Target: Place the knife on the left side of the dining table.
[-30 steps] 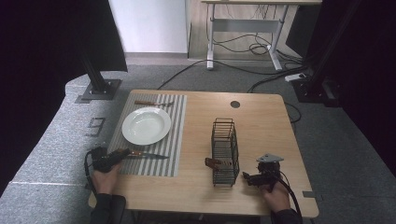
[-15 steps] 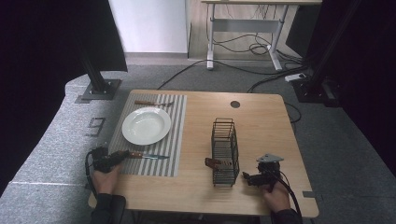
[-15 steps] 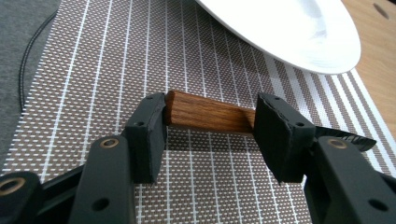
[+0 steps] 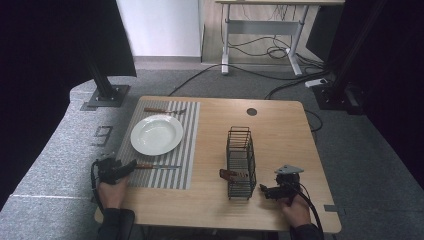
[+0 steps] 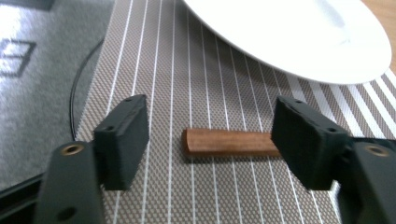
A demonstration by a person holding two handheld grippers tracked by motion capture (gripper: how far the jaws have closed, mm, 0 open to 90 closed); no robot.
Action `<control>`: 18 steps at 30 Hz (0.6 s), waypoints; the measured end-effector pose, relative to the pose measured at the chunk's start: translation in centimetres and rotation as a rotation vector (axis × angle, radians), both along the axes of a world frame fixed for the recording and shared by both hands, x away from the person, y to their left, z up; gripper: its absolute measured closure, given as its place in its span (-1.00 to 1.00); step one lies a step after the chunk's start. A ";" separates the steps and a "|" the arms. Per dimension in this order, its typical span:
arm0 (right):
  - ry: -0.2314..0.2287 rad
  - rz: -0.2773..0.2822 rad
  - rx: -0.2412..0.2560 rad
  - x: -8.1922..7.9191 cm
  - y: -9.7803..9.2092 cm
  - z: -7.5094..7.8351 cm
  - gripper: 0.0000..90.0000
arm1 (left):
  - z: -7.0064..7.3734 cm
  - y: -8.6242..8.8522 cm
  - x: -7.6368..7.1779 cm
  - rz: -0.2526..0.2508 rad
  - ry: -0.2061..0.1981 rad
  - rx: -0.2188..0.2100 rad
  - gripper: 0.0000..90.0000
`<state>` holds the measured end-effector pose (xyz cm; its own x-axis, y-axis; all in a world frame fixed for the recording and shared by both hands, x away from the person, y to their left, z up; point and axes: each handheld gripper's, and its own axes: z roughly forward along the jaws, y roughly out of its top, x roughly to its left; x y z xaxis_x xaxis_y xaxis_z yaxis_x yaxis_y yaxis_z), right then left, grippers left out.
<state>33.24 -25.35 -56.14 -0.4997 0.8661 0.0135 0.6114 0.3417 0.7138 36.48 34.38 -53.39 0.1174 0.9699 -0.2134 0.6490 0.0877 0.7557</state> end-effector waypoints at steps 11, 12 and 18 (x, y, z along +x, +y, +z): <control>0.000 0.000 0.000 0.0 0.0 0.0 -1.00 | 0.9 -1.1 -1.0 -0.121 -0.045 0.116 -0.89; 0.000 0.000 0.000 0.0 0.0 0.0 -1.00 | 0.8 -1.2 -1.2 -0.139 -0.036 0.139 -0.94; 0.000 0.000 0.000 0.0 0.0 0.0 -1.00 | -0.3 -1.2 -1.7 -0.214 0.026 0.188 -1.00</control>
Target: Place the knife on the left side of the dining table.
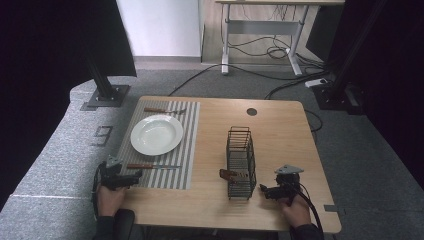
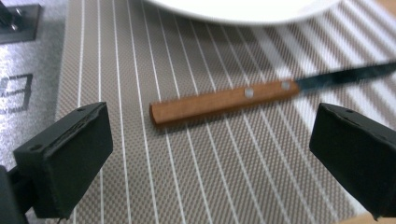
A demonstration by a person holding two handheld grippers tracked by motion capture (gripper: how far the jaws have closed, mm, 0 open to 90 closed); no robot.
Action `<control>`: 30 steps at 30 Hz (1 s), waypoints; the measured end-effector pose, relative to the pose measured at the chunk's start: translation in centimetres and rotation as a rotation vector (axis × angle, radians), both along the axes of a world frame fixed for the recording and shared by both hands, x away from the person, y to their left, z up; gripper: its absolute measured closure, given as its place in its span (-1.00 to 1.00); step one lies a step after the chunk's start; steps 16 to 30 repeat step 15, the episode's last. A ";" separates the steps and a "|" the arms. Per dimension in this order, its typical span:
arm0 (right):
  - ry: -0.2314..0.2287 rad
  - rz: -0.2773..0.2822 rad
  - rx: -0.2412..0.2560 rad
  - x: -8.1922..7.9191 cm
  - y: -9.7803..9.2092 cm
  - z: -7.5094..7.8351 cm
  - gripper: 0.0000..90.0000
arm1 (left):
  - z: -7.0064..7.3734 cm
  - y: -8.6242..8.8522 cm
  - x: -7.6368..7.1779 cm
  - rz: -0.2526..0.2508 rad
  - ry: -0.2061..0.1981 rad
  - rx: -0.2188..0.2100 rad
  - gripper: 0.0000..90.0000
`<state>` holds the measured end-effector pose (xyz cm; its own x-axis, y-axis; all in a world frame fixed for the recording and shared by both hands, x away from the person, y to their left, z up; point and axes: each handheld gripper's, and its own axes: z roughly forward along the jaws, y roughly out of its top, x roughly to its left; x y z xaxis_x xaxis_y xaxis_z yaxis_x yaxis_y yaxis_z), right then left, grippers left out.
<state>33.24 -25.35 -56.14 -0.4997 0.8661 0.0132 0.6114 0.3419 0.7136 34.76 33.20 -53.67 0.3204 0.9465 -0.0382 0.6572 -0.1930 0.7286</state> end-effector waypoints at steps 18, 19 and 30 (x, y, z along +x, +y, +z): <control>0.000 0.000 0.000 0.0 0.0 0.0 -1.00 | -1.1 -0.4 0.3 -0.030 0.081 0.067 -1.00; 0.000 0.000 0.000 0.0 0.0 0.0 -1.00 | -1.1 -0.4 0.3 -0.030 0.081 0.067 -1.00; 0.000 0.000 0.000 0.0 0.0 0.0 -1.00 | -1.1 -0.4 0.3 -0.030 0.081 0.067 -1.00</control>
